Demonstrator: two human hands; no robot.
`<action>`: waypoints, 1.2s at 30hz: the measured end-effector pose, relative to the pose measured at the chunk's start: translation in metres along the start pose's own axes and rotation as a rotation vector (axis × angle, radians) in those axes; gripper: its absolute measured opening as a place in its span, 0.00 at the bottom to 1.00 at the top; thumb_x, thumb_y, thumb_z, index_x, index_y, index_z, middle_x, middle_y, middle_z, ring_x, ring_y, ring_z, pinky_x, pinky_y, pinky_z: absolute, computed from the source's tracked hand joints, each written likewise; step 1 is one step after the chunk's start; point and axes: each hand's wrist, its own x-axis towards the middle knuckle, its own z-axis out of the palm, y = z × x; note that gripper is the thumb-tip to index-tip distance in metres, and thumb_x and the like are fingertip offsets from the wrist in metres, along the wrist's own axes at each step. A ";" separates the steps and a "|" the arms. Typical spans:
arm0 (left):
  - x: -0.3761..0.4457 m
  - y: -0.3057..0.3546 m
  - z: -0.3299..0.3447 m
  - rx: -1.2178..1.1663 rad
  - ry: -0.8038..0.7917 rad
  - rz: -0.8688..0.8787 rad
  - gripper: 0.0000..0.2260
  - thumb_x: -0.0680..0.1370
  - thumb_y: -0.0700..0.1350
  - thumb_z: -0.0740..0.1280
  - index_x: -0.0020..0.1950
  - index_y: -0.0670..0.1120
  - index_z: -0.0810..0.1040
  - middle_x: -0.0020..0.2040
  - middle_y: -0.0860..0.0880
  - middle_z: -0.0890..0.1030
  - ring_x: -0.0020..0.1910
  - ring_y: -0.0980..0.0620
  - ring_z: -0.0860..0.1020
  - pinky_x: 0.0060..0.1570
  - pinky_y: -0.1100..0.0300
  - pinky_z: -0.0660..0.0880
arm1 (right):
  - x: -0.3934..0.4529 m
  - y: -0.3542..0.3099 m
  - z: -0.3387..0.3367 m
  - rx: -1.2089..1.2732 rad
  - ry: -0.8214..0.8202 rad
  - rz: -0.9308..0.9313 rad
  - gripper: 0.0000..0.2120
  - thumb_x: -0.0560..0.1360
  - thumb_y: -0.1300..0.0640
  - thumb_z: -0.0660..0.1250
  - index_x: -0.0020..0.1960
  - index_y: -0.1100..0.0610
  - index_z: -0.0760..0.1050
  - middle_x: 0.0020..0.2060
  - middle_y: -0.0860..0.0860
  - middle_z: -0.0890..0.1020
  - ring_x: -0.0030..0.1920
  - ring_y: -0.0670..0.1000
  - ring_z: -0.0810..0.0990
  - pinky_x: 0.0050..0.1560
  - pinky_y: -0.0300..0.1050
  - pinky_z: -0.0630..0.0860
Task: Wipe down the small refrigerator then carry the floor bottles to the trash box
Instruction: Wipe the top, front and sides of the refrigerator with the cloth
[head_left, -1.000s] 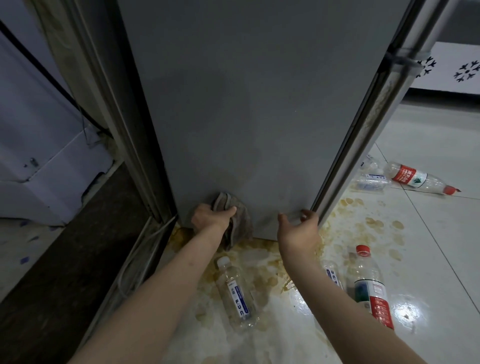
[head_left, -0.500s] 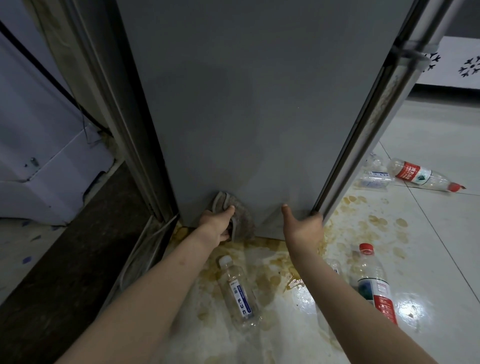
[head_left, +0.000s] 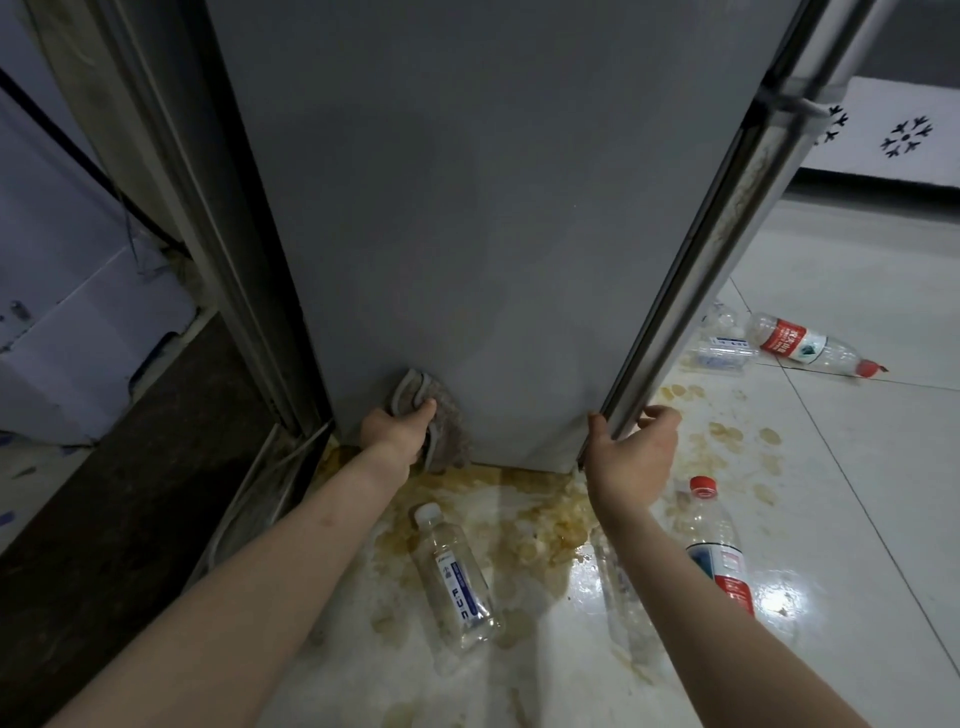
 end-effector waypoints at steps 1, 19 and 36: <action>0.000 0.000 0.001 0.002 0.007 0.002 0.24 0.71 0.46 0.74 0.63 0.37 0.73 0.59 0.39 0.78 0.56 0.40 0.78 0.54 0.45 0.78 | -0.001 -0.001 0.000 0.012 -0.011 0.003 0.26 0.70 0.52 0.73 0.60 0.59 0.65 0.56 0.56 0.74 0.55 0.57 0.75 0.46 0.45 0.68; 0.003 -0.003 -0.005 0.068 0.178 0.024 0.25 0.69 0.48 0.75 0.61 0.38 0.75 0.60 0.39 0.78 0.58 0.39 0.77 0.57 0.46 0.76 | 0.009 -0.003 0.005 0.009 -0.067 -0.004 0.36 0.67 0.47 0.75 0.65 0.60 0.60 0.60 0.59 0.71 0.59 0.61 0.73 0.53 0.53 0.72; -0.004 -0.007 0.003 0.115 0.194 0.061 0.16 0.68 0.42 0.76 0.50 0.38 0.75 0.55 0.38 0.79 0.55 0.39 0.78 0.58 0.47 0.75 | 0.007 -0.002 0.011 0.015 -0.057 0.007 0.37 0.68 0.48 0.74 0.67 0.60 0.59 0.63 0.59 0.70 0.62 0.62 0.71 0.55 0.52 0.71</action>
